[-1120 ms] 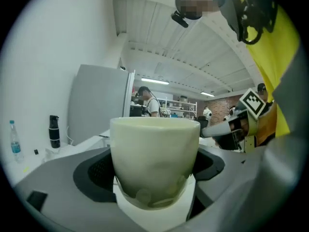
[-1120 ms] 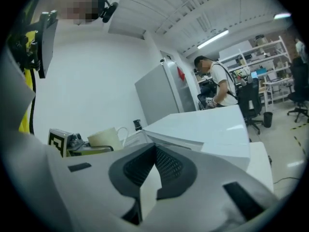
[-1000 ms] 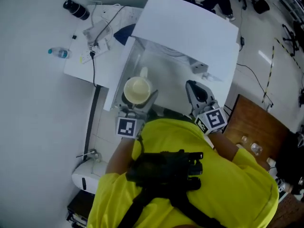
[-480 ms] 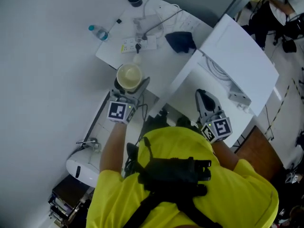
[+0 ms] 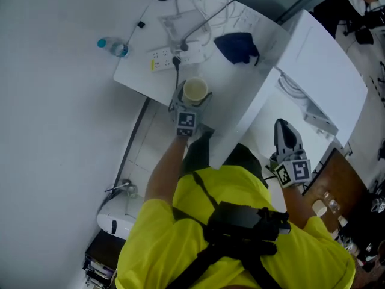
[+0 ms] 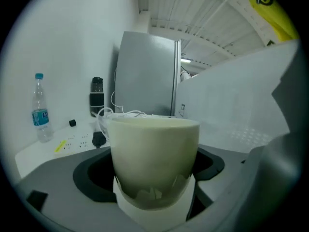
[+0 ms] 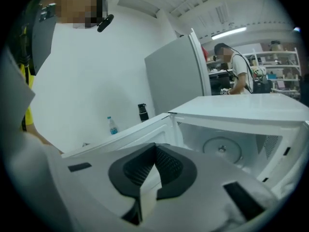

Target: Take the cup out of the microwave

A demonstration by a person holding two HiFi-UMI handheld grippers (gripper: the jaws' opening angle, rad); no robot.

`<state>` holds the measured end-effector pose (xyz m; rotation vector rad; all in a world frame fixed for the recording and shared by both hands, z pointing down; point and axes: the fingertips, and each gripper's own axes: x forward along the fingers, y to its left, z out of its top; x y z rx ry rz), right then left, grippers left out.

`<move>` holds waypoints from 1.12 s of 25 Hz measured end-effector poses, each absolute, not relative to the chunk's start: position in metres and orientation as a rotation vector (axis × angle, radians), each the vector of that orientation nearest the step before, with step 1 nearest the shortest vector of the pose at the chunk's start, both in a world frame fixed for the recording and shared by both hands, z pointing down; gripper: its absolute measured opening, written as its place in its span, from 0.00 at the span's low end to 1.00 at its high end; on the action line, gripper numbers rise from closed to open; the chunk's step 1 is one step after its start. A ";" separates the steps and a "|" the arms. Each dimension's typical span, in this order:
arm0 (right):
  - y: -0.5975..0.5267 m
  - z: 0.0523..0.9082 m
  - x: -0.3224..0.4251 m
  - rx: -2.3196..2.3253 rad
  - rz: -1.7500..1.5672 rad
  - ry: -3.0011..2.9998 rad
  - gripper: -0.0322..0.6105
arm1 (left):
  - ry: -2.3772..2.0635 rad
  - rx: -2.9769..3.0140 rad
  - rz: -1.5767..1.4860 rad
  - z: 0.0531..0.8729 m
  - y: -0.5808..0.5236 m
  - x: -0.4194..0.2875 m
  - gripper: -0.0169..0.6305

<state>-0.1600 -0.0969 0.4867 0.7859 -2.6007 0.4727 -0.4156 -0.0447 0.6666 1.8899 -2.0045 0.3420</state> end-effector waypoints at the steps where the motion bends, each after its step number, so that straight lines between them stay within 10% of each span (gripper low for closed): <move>1: -0.094 0.491 -0.157 0.809 0.479 -2.588 0.06 | -1.994 1.877 0.347 0.678 -0.046 -0.415 0.70; 22: -0.095 0.472 -0.165 0.988 0.459 -2.591 0.06 | -1.989 1.763 0.268 0.644 0.009 -0.413 0.69; 28: -0.109 0.439 -0.169 1.083 0.401 -2.651 0.06 | -2.141 1.688 0.185 0.506 0.020 -0.448 0.03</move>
